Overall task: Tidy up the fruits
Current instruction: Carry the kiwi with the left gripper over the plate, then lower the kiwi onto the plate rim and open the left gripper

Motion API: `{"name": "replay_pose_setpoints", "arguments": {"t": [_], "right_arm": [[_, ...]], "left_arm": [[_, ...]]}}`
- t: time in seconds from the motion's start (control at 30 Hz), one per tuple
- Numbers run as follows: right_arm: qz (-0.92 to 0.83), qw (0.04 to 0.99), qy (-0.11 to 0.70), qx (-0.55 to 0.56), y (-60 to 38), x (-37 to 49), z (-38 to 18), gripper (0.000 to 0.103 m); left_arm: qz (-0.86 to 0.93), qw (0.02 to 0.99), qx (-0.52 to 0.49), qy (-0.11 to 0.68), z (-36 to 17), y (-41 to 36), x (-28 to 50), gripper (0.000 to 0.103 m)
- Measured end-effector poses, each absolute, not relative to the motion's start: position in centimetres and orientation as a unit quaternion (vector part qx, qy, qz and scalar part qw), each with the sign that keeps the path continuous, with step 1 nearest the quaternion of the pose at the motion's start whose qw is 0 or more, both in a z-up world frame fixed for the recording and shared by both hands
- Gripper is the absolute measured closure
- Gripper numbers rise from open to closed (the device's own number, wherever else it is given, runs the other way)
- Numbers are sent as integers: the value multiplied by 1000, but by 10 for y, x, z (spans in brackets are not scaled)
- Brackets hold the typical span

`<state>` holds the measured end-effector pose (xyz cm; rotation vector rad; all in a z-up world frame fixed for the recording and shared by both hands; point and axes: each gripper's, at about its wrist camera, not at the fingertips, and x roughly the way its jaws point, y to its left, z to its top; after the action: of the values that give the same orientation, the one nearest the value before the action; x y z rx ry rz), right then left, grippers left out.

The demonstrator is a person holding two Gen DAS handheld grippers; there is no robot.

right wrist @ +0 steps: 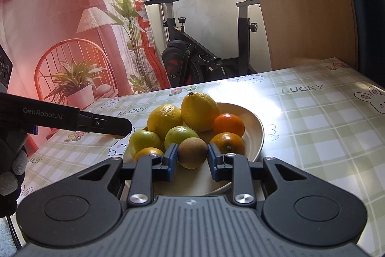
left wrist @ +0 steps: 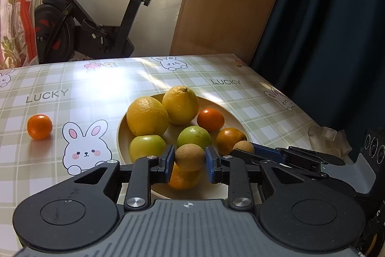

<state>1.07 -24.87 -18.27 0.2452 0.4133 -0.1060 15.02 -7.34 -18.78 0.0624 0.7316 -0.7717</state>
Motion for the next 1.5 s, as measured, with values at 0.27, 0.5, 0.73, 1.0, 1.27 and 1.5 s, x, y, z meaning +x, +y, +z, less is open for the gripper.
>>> {"name": "replay_pose_setpoints", "arguments": {"t": [0.27, 0.5, 0.73, 1.0, 1.27, 1.5], "right_arm": [[-60, 963, 213, 155, -267, 13, -191, 74], [-56, 964, 212, 150, -284, 19, -190, 74], [-37, 957, 224, 181, -293, 21, -194, 74], [-42, 956, 219, 189, -294, 20, -195, 73], [-41, 957, 214, 194, -294, 18, -195, 72], [-40, 957, 211, 194, -292, 17, -195, 71]], "left_arm": [[-381, 853, 43, 356, -192, -91, 145, 74], [-382, 846, 57, 369, -197, -108, 148, 74], [-380, 843, 82, 372, -204, -122, 148, 74], [-372, 843, 91, 378, -210, -129, 151, 74], [-369, 843, 93, 380, -210, -130, 151, 74], [-370, 849, 77, 370, -203, -123, 152, 73]]}}
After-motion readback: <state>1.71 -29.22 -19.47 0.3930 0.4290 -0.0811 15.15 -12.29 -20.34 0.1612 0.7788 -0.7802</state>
